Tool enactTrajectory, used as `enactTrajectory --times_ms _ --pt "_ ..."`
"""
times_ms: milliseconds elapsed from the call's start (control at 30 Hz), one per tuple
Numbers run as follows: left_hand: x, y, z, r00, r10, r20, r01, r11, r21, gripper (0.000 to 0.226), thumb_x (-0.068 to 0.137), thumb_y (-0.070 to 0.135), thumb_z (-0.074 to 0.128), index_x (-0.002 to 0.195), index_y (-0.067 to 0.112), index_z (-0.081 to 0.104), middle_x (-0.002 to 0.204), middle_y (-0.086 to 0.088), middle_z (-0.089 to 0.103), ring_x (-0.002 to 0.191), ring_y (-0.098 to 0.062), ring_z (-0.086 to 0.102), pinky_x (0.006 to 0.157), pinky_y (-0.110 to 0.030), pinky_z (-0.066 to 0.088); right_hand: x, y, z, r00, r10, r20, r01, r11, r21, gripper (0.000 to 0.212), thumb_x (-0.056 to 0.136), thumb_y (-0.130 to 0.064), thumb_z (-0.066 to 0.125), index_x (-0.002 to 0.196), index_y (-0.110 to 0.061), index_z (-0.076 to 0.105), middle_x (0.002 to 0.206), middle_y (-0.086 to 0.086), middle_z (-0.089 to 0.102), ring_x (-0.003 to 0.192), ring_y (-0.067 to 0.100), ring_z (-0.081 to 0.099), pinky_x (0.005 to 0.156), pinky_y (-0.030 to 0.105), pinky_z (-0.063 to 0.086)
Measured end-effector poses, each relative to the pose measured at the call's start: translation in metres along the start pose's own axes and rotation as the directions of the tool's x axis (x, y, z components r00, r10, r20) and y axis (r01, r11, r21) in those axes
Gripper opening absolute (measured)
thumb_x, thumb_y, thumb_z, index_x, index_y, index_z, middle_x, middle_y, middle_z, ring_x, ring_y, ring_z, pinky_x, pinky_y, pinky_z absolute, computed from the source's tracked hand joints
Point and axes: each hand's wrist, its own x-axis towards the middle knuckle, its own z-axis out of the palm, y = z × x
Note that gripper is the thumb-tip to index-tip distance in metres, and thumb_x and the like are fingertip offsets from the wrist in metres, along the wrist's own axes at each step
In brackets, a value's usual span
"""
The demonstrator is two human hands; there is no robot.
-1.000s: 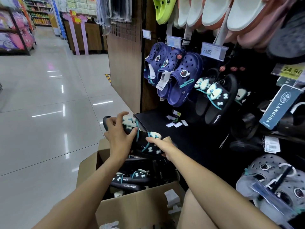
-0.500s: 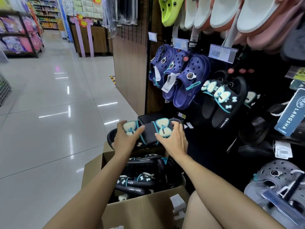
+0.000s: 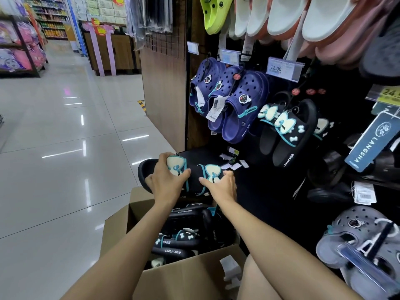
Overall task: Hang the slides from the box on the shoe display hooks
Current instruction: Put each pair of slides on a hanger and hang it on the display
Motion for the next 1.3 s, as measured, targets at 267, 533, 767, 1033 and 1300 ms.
enactTrajectory --times_ms 267,533,767,1033,1300 --pt "0.005 -0.006 -0.004 0.996 0.066 0.063 -0.065 0.998 -0.019 0.051 0.073 0.036 0.08 0.112 0.03 0.049 0.099 0.009 0.064 0.088 -0.009 0.058 0.088 -0.038 0.045 0.009 0.006 -0.015 0.999 -0.02 -0.026 0.02 1.0 0.022 0.07 0.068 -0.046 0.083 0.12 -0.016 0.047 0.125 0.0 0.056 0.113 0.023 0.056 0.087 0.037 0.05" --pt "0.011 -0.009 -0.008 0.985 0.126 0.12 -0.133 0.99 0.054 0.049 0.071 0.039 0.075 0.109 0.036 0.044 0.095 0.009 0.064 0.085 -0.013 0.06 0.087 -0.047 0.049 0.008 0.01 -0.02 0.996 -0.073 0.041 0.075 0.996 -0.047 0.062 0.07 -0.05 0.078 0.115 -0.02 0.047 0.12 -0.002 0.057 0.107 0.02 0.056 0.081 0.034 0.047" --pt "0.014 -0.009 -0.014 0.976 0.15 0.155 -0.158 0.987 0.038 0.051 0.072 0.039 0.075 0.113 0.033 0.046 0.096 0.009 0.063 0.087 -0.013 0.06 0.084 -0.046 0.052 0.009 0.014 -0.027 0.991 -0.09 0.1 0.095 0.994 -0.05 0.064 0.07 -0.05 0.079 0.117 -0.02 0.049 0.114 -0.002 0.059 0.102 0.017 0.056 0.081 0.033 0.049" --pt "0.017 -0.022 -0.008 0.995 -0.07 0.065 0.077 0.991 -0.109 0.051 0.071 0.03 0.082 0.109 0.028 0.048 0.097 0.003 0.062 0.089 -0.019 0.062 0.077 -0.035 0.05 0.009 0.008 -0.02 0.989 -0.116 0.088 0.11 0.991 0.071 0.056 0.07 -0.037 0.081 0.111 -0.02 0.048 0.115 -0.003 0.053 0.109 0.015 0.05 0.082 0.025 0.038" --pt "0.026 -0.031 -0.018 0.957 -0.286 -0.047 0.269 0.936 -0.229 0.051 0.073 0.027 0.08 0.11 0.025 0.046 0.105 -0.007 0.062 0.091 -0.024 0.063 0.079 -0.041 0.057 0.022 0.021 -0.045 0.977 0.116 -0.181 -0.078 0.976 0.202 0.065 0.072 -0.028 0.084 0.119 -0.007 0.045 0.108 0.009 0.06 0.101 0.027 0.061 0.088 0.032 0.047"
